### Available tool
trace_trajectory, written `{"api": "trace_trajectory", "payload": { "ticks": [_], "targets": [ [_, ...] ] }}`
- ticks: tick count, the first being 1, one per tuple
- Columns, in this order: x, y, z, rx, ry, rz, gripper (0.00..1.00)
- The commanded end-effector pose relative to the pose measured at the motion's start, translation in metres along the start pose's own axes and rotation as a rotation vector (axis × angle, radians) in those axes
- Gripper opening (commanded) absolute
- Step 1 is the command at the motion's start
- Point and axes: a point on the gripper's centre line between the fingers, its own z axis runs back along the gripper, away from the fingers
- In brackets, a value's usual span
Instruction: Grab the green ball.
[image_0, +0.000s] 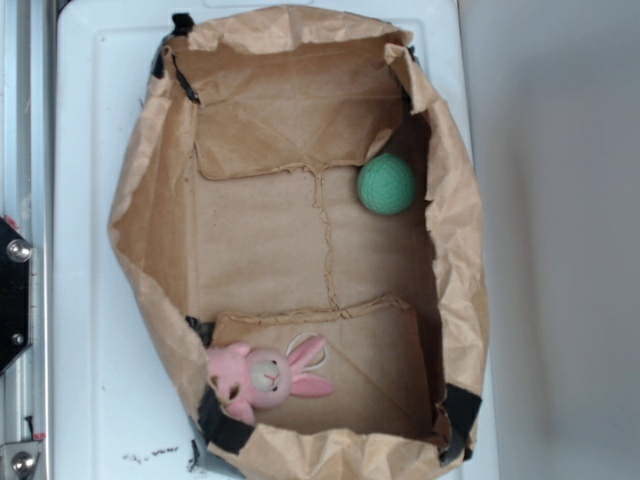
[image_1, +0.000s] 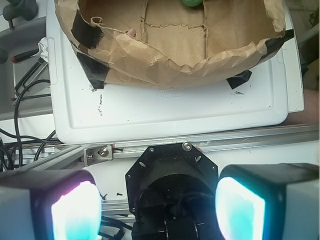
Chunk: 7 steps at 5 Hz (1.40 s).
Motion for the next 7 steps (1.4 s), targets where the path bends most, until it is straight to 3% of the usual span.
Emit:
{"api": "trace_trajectory", "payload": {
  "ticks": [1, 4, 7],
  "targets": [
    [0.0, 0.0, 0.0, 0.0, 0.0, 0.0, 1.0],
    [0.05, -0.01, -0.032, 0.032, -0.042, 0.051, 1.0],
    [0.086, 0.008, -0.067, 0.016, -0.047, -0.004, 1.0]
  ]
}}
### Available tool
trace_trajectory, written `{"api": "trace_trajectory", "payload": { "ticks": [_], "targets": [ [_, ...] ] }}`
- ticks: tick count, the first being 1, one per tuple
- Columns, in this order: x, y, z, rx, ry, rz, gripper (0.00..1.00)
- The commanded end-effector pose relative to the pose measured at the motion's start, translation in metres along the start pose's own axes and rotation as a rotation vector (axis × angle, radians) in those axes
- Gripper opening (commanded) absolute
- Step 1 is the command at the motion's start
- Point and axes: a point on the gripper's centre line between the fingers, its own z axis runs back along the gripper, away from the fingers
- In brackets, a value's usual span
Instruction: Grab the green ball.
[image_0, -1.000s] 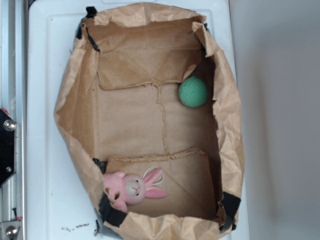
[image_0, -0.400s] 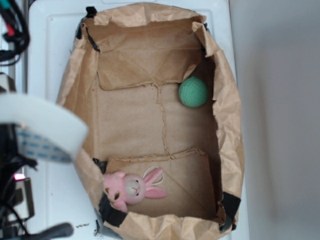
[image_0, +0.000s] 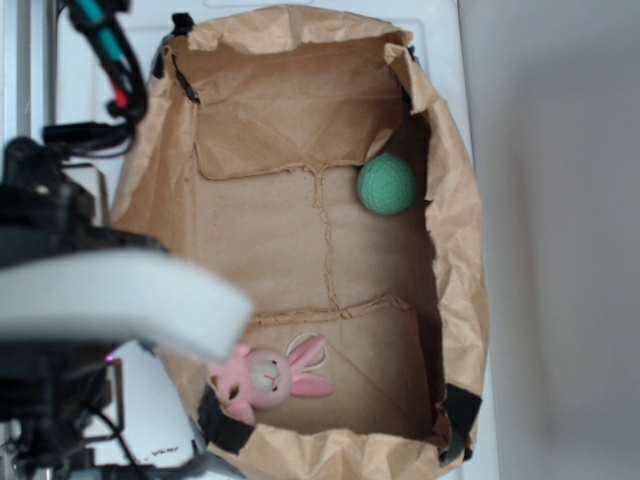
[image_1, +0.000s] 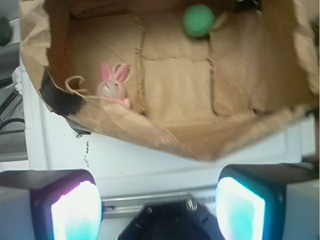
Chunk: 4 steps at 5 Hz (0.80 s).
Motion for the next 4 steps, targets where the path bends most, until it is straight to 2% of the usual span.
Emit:
{"api": "trace_trajectory", "payload": {
  "ticks": [1, 4],
  "targets": [
    [0.023, 0.007, -0.01, -0.022, -0.018, 0.013, 1.0],
    [0.069, -0.009, -0.011, -0.057, -0.069, 0.091, 1.0]
  ]
}}
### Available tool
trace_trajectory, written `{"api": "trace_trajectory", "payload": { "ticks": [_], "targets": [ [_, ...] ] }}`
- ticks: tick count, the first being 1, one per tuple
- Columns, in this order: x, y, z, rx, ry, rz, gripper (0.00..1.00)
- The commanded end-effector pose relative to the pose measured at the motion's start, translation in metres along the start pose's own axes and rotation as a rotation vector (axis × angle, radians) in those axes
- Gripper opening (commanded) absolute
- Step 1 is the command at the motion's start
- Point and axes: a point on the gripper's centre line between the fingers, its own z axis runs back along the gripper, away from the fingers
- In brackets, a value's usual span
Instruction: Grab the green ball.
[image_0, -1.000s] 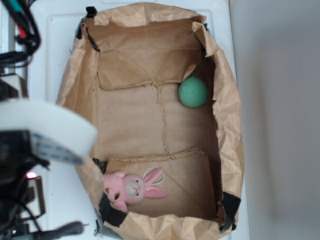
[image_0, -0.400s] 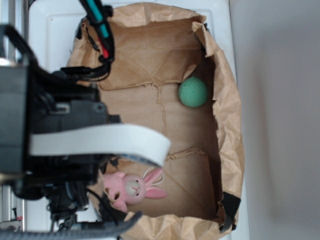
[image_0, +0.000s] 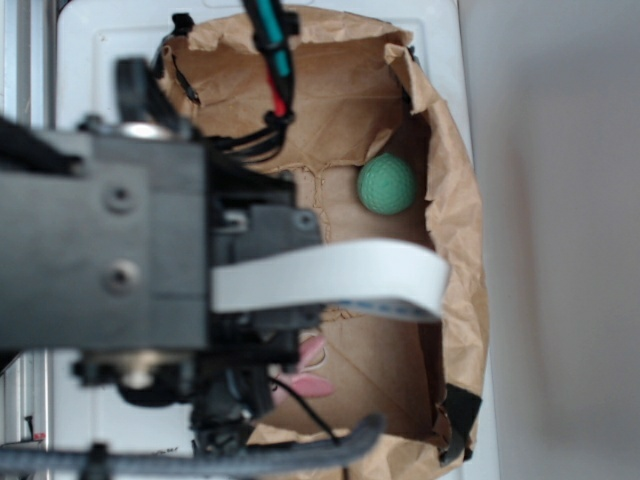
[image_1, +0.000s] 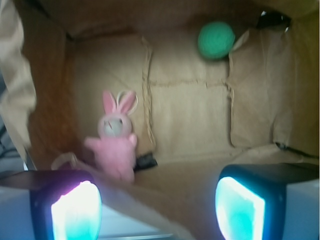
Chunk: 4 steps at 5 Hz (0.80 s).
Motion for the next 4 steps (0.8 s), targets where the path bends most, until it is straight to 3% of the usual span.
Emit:
{"api": "trace_trajectory", "payload": {
  "ticks": [1, 3, 4],
  "targets": [
    [0.039, -0.007, -0.005, -0.01, -0.052, -0.003, 1.0],
    [0.058, 0.008, -0.034, -0.071, -0.032, -0.037, 1.0],
    [0.065, 0.005, -0.044, -0.069, -0.07, -0.047, 1.0]
  ]
}}
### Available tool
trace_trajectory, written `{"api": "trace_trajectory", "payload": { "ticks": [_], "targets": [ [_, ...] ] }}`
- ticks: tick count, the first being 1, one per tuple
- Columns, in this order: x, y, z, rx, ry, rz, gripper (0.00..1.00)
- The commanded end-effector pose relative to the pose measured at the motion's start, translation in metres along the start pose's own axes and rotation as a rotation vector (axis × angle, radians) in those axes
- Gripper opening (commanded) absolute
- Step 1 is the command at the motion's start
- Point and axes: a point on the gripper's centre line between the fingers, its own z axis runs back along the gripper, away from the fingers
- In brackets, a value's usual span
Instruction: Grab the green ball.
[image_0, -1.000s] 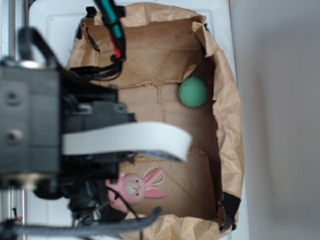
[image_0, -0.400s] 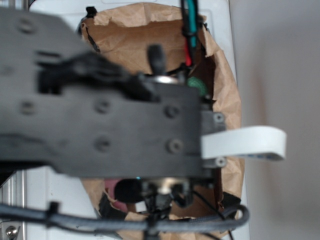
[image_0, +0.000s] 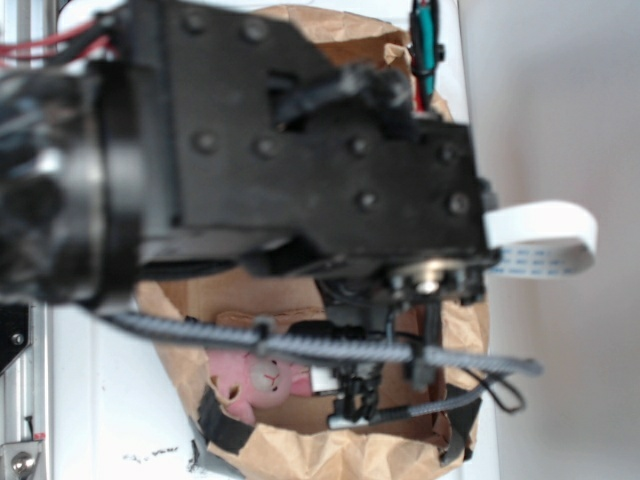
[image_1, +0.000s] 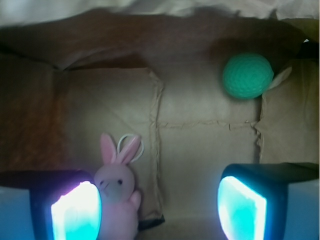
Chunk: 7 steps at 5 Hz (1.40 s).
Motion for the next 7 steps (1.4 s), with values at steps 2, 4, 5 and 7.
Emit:
{"api": "trace_trajectory", "payload": {
  "ticks": [2, 4, 5, 7],
  "targets": [
    [0.02, -0.002, 0.002, 0.028, -0.127, -0.021, 1.0],
    [0.02, -0.002, 0.002, 0.028, -0.127, -0.021, 1.0],
    [0.02, -0.002, 0.002, 0.028, -0.127, -0.021, 1.0],
    [0.005, 0.009, -0.007, 0.029, -0.122, -0.067, 1.0]
  ]
}}
